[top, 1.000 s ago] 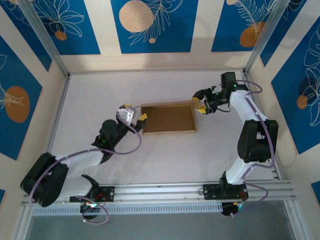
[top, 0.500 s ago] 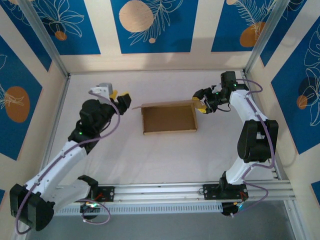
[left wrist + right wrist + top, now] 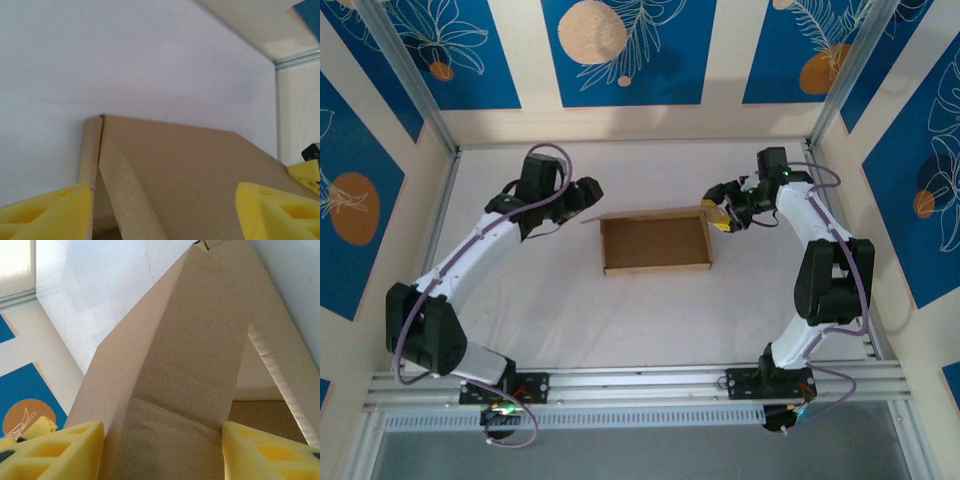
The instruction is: Fold the paper box
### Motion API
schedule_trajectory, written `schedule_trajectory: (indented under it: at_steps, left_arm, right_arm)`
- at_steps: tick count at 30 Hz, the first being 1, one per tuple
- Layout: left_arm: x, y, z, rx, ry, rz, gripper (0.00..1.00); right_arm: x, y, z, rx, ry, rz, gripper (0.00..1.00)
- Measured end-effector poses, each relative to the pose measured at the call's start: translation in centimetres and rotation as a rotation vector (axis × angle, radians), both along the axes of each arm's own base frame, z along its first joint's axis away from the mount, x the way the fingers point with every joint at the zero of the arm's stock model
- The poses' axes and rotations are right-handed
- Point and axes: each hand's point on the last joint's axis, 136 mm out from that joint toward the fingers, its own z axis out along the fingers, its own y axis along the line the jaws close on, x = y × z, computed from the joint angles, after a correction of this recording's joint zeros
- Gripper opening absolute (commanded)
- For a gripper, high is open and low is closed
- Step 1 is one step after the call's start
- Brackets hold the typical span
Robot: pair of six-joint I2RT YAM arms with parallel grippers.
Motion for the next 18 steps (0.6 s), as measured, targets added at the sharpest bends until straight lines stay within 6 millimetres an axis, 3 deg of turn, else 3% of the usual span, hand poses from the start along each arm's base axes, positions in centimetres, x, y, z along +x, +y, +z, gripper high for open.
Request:
schedule_trajectory:
  at_steps: [6, 11, 18]
  left_arm:
    - [-1.4, 0.0, -3.2, 0.000, 0.202, 0.031, 0.78]
    - [-1.6, 0.0, -4.7, 0.021, 0.284, 0.044, 0.77]
    - [-1.0, -0.2, -4.4, 0.028, 0.298, 0.045, 0.72]
  right_arm:
    - [-0.2, 0.4, -0.2, -0.004, 0.006, 0.010, 0.61]
    - [-0.6, 0.1, -0.6, -0.066, 0.009, 0.023, 0.68]
    - [0.8, -0.9, 0.1, -0.203, -0.064, 0.109, 0.71]
